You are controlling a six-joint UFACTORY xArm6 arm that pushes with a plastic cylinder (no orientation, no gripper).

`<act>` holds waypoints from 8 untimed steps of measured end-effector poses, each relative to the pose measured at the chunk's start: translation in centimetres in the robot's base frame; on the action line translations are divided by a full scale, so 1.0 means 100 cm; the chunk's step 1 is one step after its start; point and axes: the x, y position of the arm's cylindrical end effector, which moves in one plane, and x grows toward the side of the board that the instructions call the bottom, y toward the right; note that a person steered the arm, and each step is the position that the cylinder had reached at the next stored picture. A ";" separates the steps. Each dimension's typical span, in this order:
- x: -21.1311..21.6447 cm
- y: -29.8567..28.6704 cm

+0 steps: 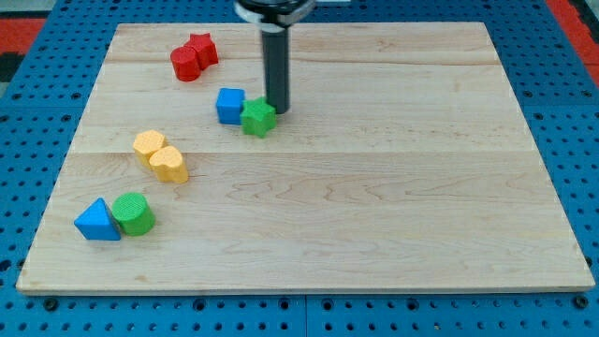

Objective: Move the blue cube into the green circle

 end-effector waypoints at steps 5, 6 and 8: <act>-0.051 -0.169; -0.013 -0.170; 0.046 -0.181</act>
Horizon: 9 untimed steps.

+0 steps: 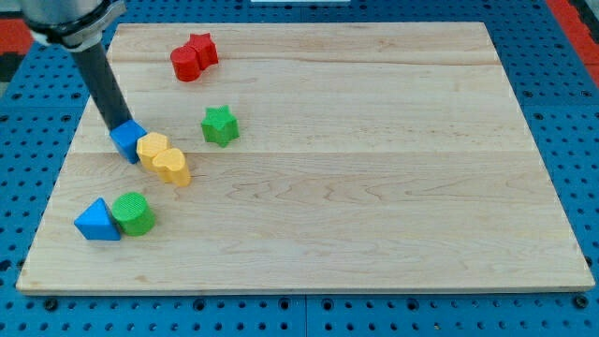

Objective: Move the blue cube into the green circle

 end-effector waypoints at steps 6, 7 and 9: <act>0.026 -0.002; 0.051 0.038; 0.027 0.015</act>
